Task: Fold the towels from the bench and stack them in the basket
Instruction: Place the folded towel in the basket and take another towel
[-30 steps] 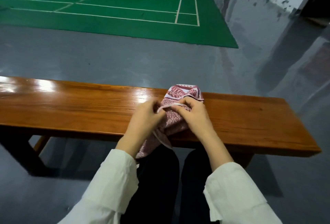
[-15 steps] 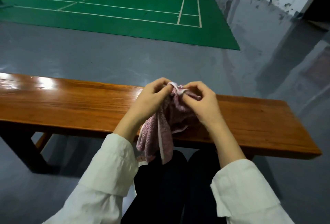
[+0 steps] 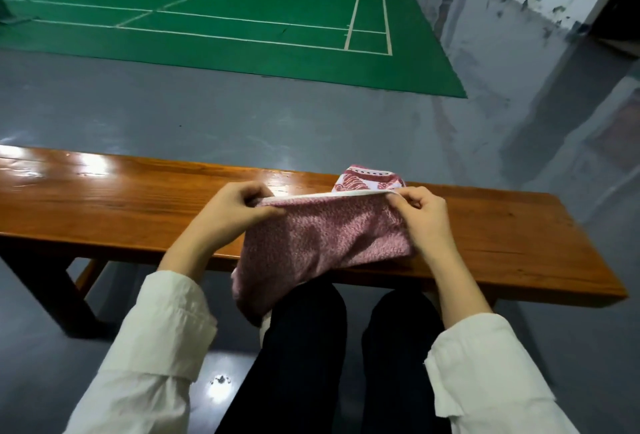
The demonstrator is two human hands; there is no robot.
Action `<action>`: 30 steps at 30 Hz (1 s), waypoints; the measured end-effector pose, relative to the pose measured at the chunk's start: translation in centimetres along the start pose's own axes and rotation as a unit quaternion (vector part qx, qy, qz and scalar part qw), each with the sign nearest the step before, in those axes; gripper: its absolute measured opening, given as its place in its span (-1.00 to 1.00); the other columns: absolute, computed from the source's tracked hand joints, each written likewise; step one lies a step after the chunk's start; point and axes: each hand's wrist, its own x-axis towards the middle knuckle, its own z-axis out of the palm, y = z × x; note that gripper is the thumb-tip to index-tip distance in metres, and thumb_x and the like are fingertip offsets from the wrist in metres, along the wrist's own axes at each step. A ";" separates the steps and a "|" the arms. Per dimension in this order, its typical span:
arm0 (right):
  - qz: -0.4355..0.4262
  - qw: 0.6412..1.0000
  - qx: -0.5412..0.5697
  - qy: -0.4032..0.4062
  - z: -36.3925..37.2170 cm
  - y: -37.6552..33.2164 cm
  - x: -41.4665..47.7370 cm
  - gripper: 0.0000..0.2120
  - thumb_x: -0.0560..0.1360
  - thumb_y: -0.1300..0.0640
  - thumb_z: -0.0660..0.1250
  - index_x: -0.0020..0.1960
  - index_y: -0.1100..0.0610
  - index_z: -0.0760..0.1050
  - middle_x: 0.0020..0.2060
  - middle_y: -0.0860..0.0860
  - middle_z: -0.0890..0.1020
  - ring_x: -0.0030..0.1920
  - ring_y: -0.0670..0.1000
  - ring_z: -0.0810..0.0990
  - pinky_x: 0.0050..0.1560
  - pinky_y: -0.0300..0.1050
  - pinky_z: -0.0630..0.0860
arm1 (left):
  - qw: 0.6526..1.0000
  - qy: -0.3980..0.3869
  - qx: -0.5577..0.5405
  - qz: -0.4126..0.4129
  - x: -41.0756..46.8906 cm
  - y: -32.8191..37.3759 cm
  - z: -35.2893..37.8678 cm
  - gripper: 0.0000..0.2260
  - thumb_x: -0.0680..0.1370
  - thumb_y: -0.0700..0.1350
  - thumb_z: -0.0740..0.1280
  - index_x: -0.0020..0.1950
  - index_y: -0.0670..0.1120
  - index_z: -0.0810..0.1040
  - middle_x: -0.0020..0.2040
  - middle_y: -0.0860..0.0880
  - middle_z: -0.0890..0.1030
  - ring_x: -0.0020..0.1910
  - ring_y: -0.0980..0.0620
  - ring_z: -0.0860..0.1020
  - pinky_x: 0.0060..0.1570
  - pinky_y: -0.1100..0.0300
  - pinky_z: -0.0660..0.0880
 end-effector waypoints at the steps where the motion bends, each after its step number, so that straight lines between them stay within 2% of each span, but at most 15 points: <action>1: 0.011 1.000 -0.009 0.007 -0.1 0.5 0.0 -0.83 0.48 0.26 0.38 -0.23 0.05 0.56 -0.16 0.04 0.63 -0.14 -0.09 0.55 -0.08 -0.25 0.42 | 1.000 -0.003 -0.002 -0.007 -0.1 -0.6 -0.3 -0.59 0.22 0.18 0.48 -0.26 -0.15 0.54 -0.38 0.08 0.44 -0.36 0.18 0.37 -0.32 0.23 0.30; 3: 0.031 0.999 -0.006 0.016 -0.2 0.9 -0.1 -0.79 0.51 0.23 0.36 -0.26 0.01 0.56 -0.19 -0.02 0.63 -0.14 -0.06 0.54 -0.11 -0.20 0.41 | 1.000 -0.008 -0.011 -0.027 -0.4 -1.5 -0.8 -0.52 0.22 0.20 0.53 -0.24 -0.19 0.53 -0.36 0.02 0.45 -0.34 0.13 0.40 -0.29 0.17 0.34; 6: 0.044 0.998 0.009 0.054 0.1 0.9 -0.4 -0.83 0.54 0.23 0.30 -0.21 0.09 0.56 -0.21 -0.03 0.61 -0.17 -0.11 0.51 -0.20 -0.29 0.40 | 0.999 -0.001 0.018 -0.045 -0.7 -3.4 -1.7 -0.48 0.25 0.23 0.52 -0.23 -0.22 0.50 -0.36 0.00 0.45 -0.32 0.08 0.42 -0.24 0.10 0.37; 10: 0.037 0.996 0.044 0.064 0.9 1.1 -1.0 -0.91 0.55 0.21 0.30 -0.07 0.12 0.58 -0.18 -0.08 0.62 -0.16 -0.18 0.53 -0.21 -0.46 0.42 | 0.996 0.066 -0.003 -0.055 -1.4 -4.4 -1.9 -0.71 0.42 0.00 0.49 -0.25 -0.19 0.52 -0.36 -0.05 0.50 -0.32 0.05 0.45 -0.23 0.06 0.38; 13: 0.031 0.997 0.067 0.015 1.8 0.3 -1.4 -0.92 0.53 0.21 0.34 -0.07 0.12 0.61 -0.24 -0.18 0.63 -0.21 -0.27 0.55 -0.17 -0.47 0.42 | 0.990 0.129 -0.035 -0.035 -1.5 -3.0 -0.4 -0.65 0.48 0.10 0.34 -0.18 -0.21 0.49 -0.30 -0.07 0.48 -0.27 0.07 0.43 -0.22 0.01 0.39; 15: 0.005 0.995 0.080 -0.062 2.8 -1.0 -1.9 -0.87 0.51 0.24 0.34 -0.16 0.06 0.60 -0.31 -0.19 0.65 -0.23 -0.28 0.56 -0.14 -0.45 0.42 | 0.982 0.170 -0.070 -0.038 -1.5 -0.8 1.2 -0.80 0.54 0.00 0.29 -0.13 -0.12 0.45 -0.24 0.02 0.46 -0.25 0.16 0.40 -0.17 0.14 0.36; 16: -0.010 0.991 0.083 -0.106 3.4 -1.7 -2.3 -0.84 0.51 0.26 0.34 -0.17 0.04 0.60 -0.33 -0.19 0.65 -0.24 -0.27 0.56 -0.14 -0.44 0.43 | 0.978 0.173 -0.114 -0.032 -1.5 0.5 2.2 -0.90 0.56 -0.06 0.31 -0.10 -0.04 0.43 -0.19 0.06 0.48 -0.24 0.22 0.42 -0.15 0.23 0.37; 17: -0.024 0.985 0.086 -0.145 4.1 -2.4 -2.6 -0.83 0.50 0.27 0.35 -0.18 0.04 0.60 -0.33 -0.16 0.65 -0.24 -0.26 0.56 -0.13 -0.42 0.44 | 0.976 0.152 -0.153 -0.012 -1.6 2.1 3.1 -0.90 0.55 -0.10 0.34 -0.03 0.02 0.42 -0.13 0.09 0.49 -0.22 0.26 0.45 -0.14 0.33 0.38; 18: -0.035 0.980 0.093 -0.173 4.7 -3.1 -2.8 -0.84 0.49 0.29 0.35 -0.18 0.07 0.61 -0.32 -0.13 0.65 -0.24 -0.24 0.56 -0.13 -0.39 0.45 | 0.980 0.112 -0.167 0.011 -1.6 3.5 4.1 -0.80 0.52 -0.11 0.39 0.07 0.05 0.42 -0.06 0.11 0.50 -0.19 0.30 0.47 -0.12 0.41 0.39; 20: -0.040 0.973 0.111 -0.199 5.1 -4.1 -3.1 -0.83 0.48 0.31 0.37 -0.20 0.09 0.62 -0.33 -0.10 0.65 -0.24 -0.21 0.57 -0.12 -0.35 0.47 | 0.991 0.011 -0.125 0.045 -1.5 5.0 5.6 -0.68 0.49 -0.11 0.43 0.21 0.03 0.46 0.02 0.15 0.55 -0.11 0.31 0.52 -0.09 0.43 0.41; 22: -0.037 0.975 0.095 -0.196 4.4 -4.1 -3.0 -0.80 0.47 0.29 0.39 -0.26 0.03 0.63 -0.37 -0.10 0.65 -0.27 -0.21 0.56 -0.14 -0.33 0.46 | 0.996 -0.020 -0.039 0.072 -1.2 4.9 6.0 -0.85 0.49 -0.08 0.43 0.04 -0.02 0.60 -0.13 0.12 0.63 -0.15 0.22 0.55 -0.12 0.27 0.45; 23: -0.035 0.978 0.067 -0.193 3.7 -3.9 -2.8 -0.80 0.45 0.26 0.42 -0.28 0.01 0.63 -0.39 -0.11 0.64 -0.29 -0.21 0.55 -0.16 -0.32 0.44 | 0.997 -0.006 -0.005 0.082 -1.1 4.6 5.7 -0.93 0.48 -0.05 0.43 -0.09 -0.03 0.62 -0.22 0.10 0.63 -0.21 0.19 0.54 -0.17 0.21 0.43; 25: -0.016 0.978 0.019 -0.207 2.2 -3.4 -2.5 -0.83 0.41 0.22 0.47 -0.31 0.01 0.63 -0.43 -0.13 0.62 -0.35 -0.23 0.51 -0.22 -0.36 0.39 | 0.996 0.019 0.032 0.083 -0.7 3.3 4.9 -0.89 0.48 -0.02 0.44 -0.23 0.02 0.61 -0.31 0.09 0.62 -0.26 0.18 0.52 -0.21 0.17 0.41; 28: -0.010 0.976 -0.037 -0.214 1.0 -3.1 -2.1 -0.86 0.39 0.16 0.50 -0.32 0.02 0.63 -0.46 -0.11 0.57 -0.38 -0.21 0.44 -0.28 -0.33 0.35 | 0.993 0.063 0.077 0.060 -0.4 2.9 4.2 -0.87 0.47 0.09 0.41 -0.22 0.08 0.61 -0.29 0.09 0.62 -0.23 0.12 0.55 -0.20 0.14 0.43; 30: -0.020 0.979 -0.066 -0.192 0.4 -3.0 -1.9 -0.90 0.40 0.11 0.50 -0.28 0.06 0.64 -0.38 -0.05 0.63 -0.31 -0.18 0.50 -0.20 -0.25 0.41 | 0.985 0.108 0.128 0.037 -0.3 3.0 4.1 -0.83 0.46 0.16 0.38 -0.18 0.09 0.62 -0.23 0.06 0.65 -0.18 0.01 0.59 -0.18 0.09 0.48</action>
